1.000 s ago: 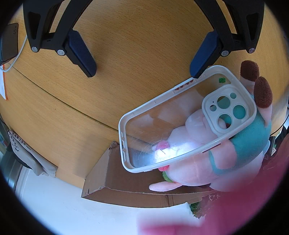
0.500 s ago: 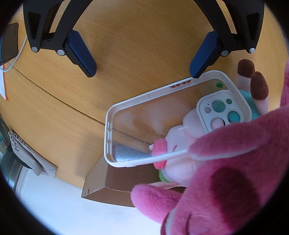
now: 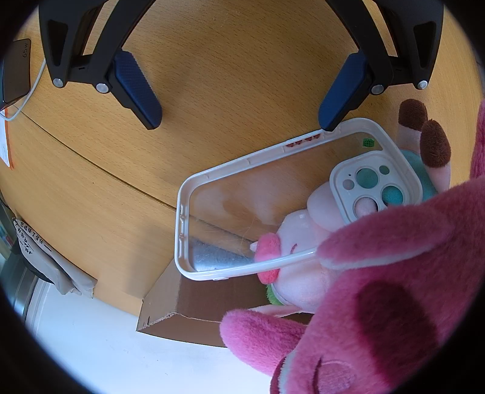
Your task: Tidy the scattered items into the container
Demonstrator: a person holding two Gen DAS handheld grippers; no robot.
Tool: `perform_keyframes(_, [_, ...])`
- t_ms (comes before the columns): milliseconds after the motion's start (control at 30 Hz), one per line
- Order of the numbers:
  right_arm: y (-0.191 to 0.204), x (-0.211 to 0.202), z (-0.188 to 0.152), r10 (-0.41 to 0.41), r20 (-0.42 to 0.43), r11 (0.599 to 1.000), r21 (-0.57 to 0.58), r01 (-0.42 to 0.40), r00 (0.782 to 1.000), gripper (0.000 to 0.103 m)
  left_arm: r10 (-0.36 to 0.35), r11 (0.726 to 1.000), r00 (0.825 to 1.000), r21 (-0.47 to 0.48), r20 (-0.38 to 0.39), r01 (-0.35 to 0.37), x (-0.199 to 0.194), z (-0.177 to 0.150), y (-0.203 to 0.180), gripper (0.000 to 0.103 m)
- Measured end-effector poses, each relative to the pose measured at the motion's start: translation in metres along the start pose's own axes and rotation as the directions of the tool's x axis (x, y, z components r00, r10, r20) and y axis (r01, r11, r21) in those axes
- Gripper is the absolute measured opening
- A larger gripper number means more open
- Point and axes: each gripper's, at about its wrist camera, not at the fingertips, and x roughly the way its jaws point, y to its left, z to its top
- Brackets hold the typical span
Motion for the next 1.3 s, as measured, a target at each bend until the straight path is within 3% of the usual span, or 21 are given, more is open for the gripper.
perform_keyframes(300, [0.007, -0.006, -0.01, -0.045, -0.002, 0.997, 0.057, 0.045, 0.999, 0.103, 0.011, 1.0, 1.0, -0.006, -0.015, -0.011, -0.007, -0.008, -0.005, 0.103])
perform_keyframes(433, [0.019, -0.03, -0.039, -0.1, -0.044, 0.987, 0.118, 0.104, 0.994, 0.102, 0.12, 0.992, 0.992, -0.043, 0.037, -0.119, -0.044, -0.024, -0.01, 0.103])
perform_keyframes(500, [0.033, -0.046, -0.05, -0.174, -0.099, 0.974, 0.129, 0.186, 0.98, 0.103, 0.172, 0.979, 0.979, -0.131, 0.105, -0.158, -0.086, -0.031, -0.013, 0.103])
perform_keyframes(567, [0.054, -0.073, -0.06, -0.246, -0.084, 0.961, 0.105, 0.254, 0.966, 0.103, 0.227, 0.958, 0.963, -0.212, 0.147, -0.194, -0.124, -0.037, -0.022, 0.103])
perform_keyframes(633, [0.076, -0.102, -0.063, -0.281, -0.038, 0.953, 0.105, 0.284, 0.959, 0.103, 0.326, 0.925, 0.933, -0.258, 0.155, -0.28, -0.155, -0.037, -0.041, 0.103])
perform_keyframes(667, [0.086, -0.115, -0.061, -0.291, -0.009, 0.951, 0.109, 0.29, 0.957, 0.103, 0.383, 0.904, 0.909, -0.27, 0.163, -0.332, -0.169, -0.034, -0.057, 0.103])
perform_keyframes(733, [0.105, -0.139, -0.053, -0.306, 0.076, 0.948, 0.116, 0.296, 0.949, 0.103, 0.442, 0.88, 0.878, -0.281, 0.186, -0.383, -0.189, -0.033, -0.081, 0.103])
perform_keyframes(767, [0.112, -0.149, -0.046, -0.313, 0.123, 0.946, 0.128, 0.297, 0.942, 0.103, 0.446, 0.879, 0.872, -0.282, 0.203, -0.384, -0.199, -0.032, -0.096, 0.103])
perform_keyframes(900, [0.135, -0.174, -0.019, -0.303, 0.242, 0.941, 0.231, 0.248, 0.922, 0.103, 0.316, 0.941, 0.91, -0.212, 0.267, -0.265, -0.207, -0.015, -0.154, 0.103])
perform_keyframes(1033, [0.14, -0.168, 0.013, -0.277, 0.185, 0.914, 0.354, 0.199, 0.943, 0.103, 0.239, 0.967, 0.913, -0.17, 0.332, -0.191, -0.212, 0.007, -0.213, 0.103])
perform_keyframes(1133, [0.153, -0.168, 0.031, -0.25, 0.199, 0.904, 0.399, 0.154, 0.948, 0.103, 0.201, 0.976, 0.919, -0.15, 0.339, -0.158, -0.213, 0.021, -0.234, 0.103])
perform_keyframes(1300, [0.174, -0.166, 0.039, -0.346, 0.194, 0.88, 0.407, 0.246, 0.918, 0.103, 0.255, 0.96, 0.917, -0.191, 0.308, -0.203, -0.21, 0.026, -0.239, 0.103])
